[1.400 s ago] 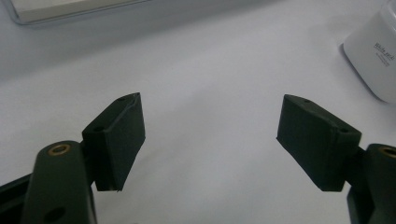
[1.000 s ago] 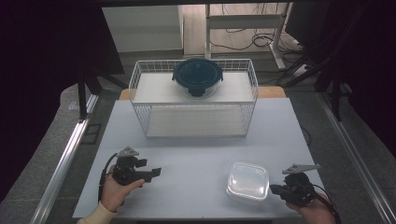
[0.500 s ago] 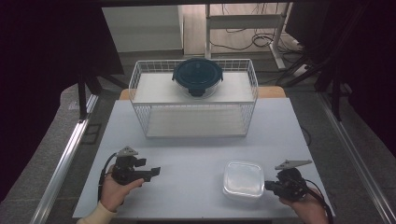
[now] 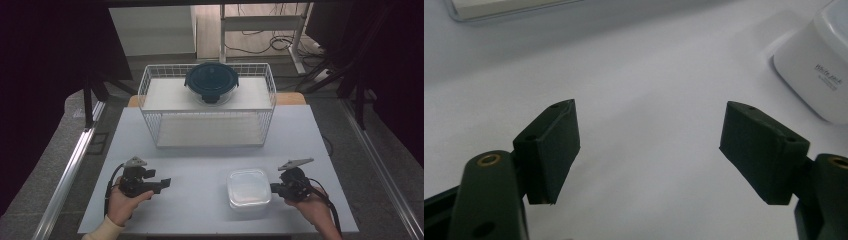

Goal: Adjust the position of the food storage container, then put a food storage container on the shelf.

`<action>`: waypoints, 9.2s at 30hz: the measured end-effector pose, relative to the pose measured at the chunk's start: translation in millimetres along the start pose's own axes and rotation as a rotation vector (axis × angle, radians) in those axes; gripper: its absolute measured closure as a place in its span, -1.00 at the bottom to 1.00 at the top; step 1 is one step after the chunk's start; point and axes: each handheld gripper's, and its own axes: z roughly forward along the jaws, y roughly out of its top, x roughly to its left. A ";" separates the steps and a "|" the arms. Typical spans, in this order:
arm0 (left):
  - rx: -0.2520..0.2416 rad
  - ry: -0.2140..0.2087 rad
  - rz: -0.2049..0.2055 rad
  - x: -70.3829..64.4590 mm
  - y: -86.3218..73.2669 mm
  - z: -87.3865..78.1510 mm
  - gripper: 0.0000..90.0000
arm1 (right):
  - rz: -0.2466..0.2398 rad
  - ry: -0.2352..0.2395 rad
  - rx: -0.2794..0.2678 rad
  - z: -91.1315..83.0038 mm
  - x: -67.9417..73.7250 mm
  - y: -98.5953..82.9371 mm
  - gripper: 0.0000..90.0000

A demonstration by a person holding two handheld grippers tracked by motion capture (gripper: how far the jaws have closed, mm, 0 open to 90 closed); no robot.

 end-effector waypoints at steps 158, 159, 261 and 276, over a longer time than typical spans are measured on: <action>-0.063 -0.008 -0.027 -6.9 6.9 -16.6 -0.45 | -0.017 0.148 -0.219 39.4 53.9 59.0 -0.37; -0.062 -0.011 -0.030 -6.8 6.9 -17.3 -0.45 | -0.015 0.154 -0.221 39.4 54.8 59.1 -0.37; -0.096 -0.385 -0.224 -20.3 14.7 -24.2 0.79 | 0.228 0.482 -0.280 35.3 88.4 76.1 0.77; -0.141 -0.368 -0.160 -31.0 29.4 -39.7 0.78 | 0.158 0.448 -0.343 12.4 93.3 85.2 0.77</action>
